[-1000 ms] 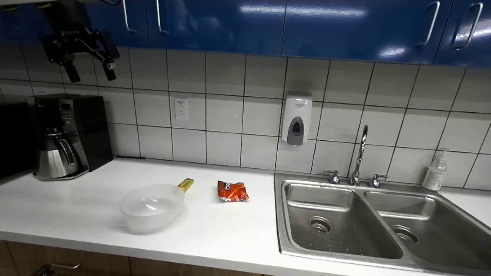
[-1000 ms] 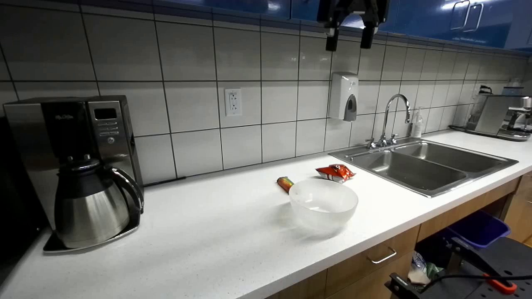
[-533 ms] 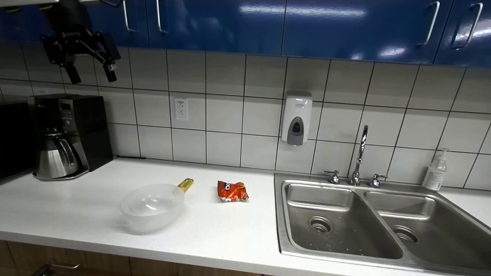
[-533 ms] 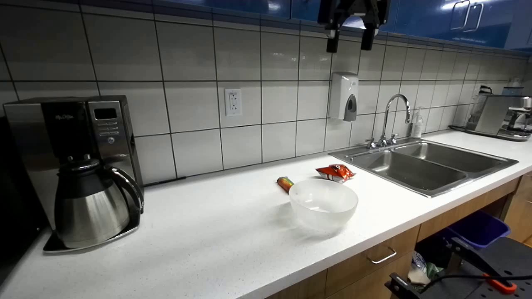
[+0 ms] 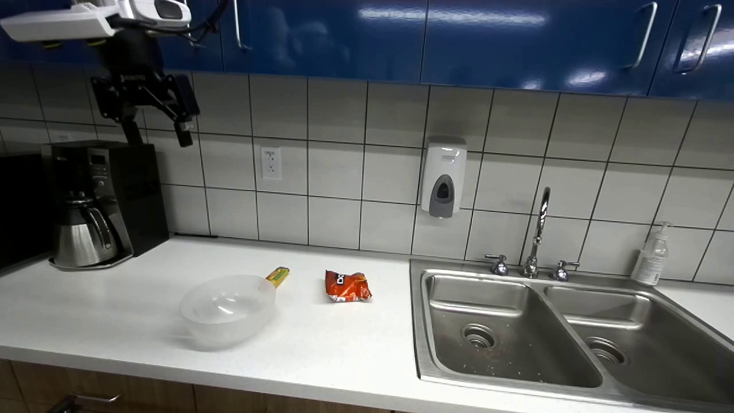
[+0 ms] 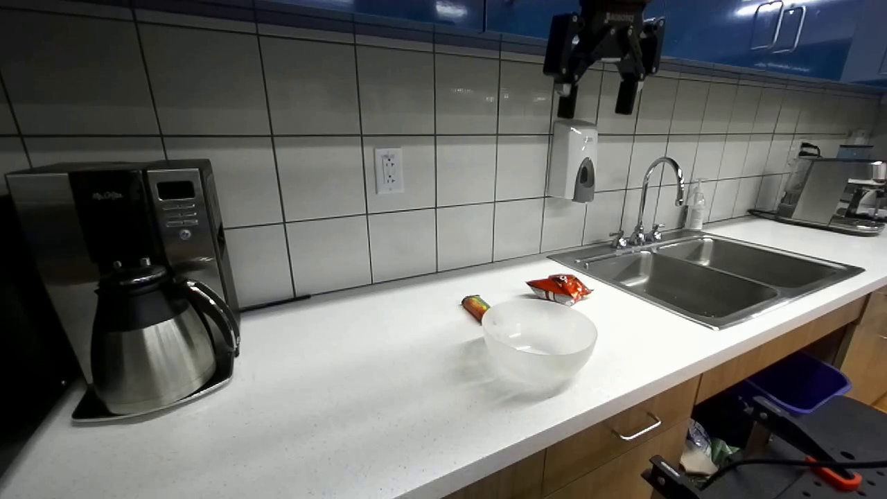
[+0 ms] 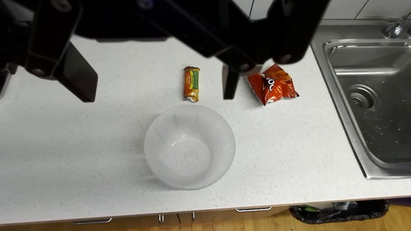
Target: Put the orange packet inside the plastic bowl
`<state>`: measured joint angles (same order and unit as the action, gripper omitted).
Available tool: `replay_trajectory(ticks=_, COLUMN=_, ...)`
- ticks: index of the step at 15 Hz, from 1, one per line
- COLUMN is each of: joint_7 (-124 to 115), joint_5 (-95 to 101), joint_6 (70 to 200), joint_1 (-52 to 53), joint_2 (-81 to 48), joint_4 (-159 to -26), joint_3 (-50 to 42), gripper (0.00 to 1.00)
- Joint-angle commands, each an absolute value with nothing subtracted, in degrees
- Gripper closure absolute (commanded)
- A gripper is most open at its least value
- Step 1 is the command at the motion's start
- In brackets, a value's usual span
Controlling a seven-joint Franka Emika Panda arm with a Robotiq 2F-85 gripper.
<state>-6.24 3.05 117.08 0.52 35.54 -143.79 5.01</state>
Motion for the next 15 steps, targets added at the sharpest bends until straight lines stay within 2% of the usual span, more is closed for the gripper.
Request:
replay_trajectory(ticks=1, joint_7=-8.22, joint_5=3.43, joint_6=122.50, joint_1=-0.98, joint_2=33.65, joint_4=-145.64, joint_3=3.88, gripper=0.00)
replay_trajectory(ticks=15, joint_7=-10.20, joint_5=4.13, joint_6=142.38, joint_1=-6.64, joint_2=15.90, joint_4=-145.70, joint_3=-0.65, gripper=0.00)
